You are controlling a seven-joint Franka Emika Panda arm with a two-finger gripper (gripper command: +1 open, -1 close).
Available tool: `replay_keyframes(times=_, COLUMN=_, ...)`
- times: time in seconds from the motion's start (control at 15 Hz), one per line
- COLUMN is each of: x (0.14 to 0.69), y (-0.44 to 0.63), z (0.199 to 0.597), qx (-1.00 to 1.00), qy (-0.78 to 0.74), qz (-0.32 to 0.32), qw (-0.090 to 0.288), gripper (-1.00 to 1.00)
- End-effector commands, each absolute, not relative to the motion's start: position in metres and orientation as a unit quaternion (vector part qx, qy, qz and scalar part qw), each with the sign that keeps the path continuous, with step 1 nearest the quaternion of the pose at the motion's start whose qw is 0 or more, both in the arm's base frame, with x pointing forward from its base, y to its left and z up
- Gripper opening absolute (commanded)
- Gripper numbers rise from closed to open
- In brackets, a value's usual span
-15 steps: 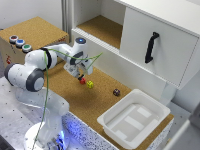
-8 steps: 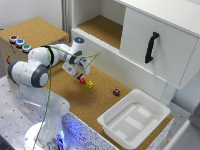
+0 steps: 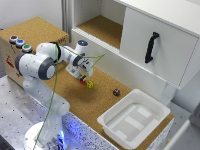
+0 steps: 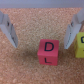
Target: Pick up the pink block
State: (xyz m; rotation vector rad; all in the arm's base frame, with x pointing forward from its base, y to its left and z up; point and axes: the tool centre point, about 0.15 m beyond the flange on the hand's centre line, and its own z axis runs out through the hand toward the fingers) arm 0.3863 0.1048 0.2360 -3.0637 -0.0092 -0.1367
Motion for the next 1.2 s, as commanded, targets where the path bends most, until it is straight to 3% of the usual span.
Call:
replay_keyframes(times=0.0, x=0.401, y=0.098, z=0.229, qx=-1.0, qy=-0.013, qz=-0.011, qw=0.024, gripper=1.0)
replay_keyframes(times=0.2, x=0.398, y=0.108, z=0.222, qx=-1.0, qy=-0.02, qz=-0.001, qw=0.016, gripper=1.0)
replay_keyframes(times=0.47, x=0.394, y=0.103, z=0.229, qx=-0.998, qy=-0.01, qz=-0.004, qw=-0.066, gripper=1.0)
replay_keyframes(times=1.07, x=0.394, y=0.103, z=0.229, qx=-0.998, qy=-0.01, qz=-0.004, qw=-0.066, gripper=1.0)
replay_keyframes(times=1.13, x=0.381, y=0.1, z=0.226, qx=-0.999, qy=-0.016, qz=-0.037, qw=-0.012, gripper=1.0)
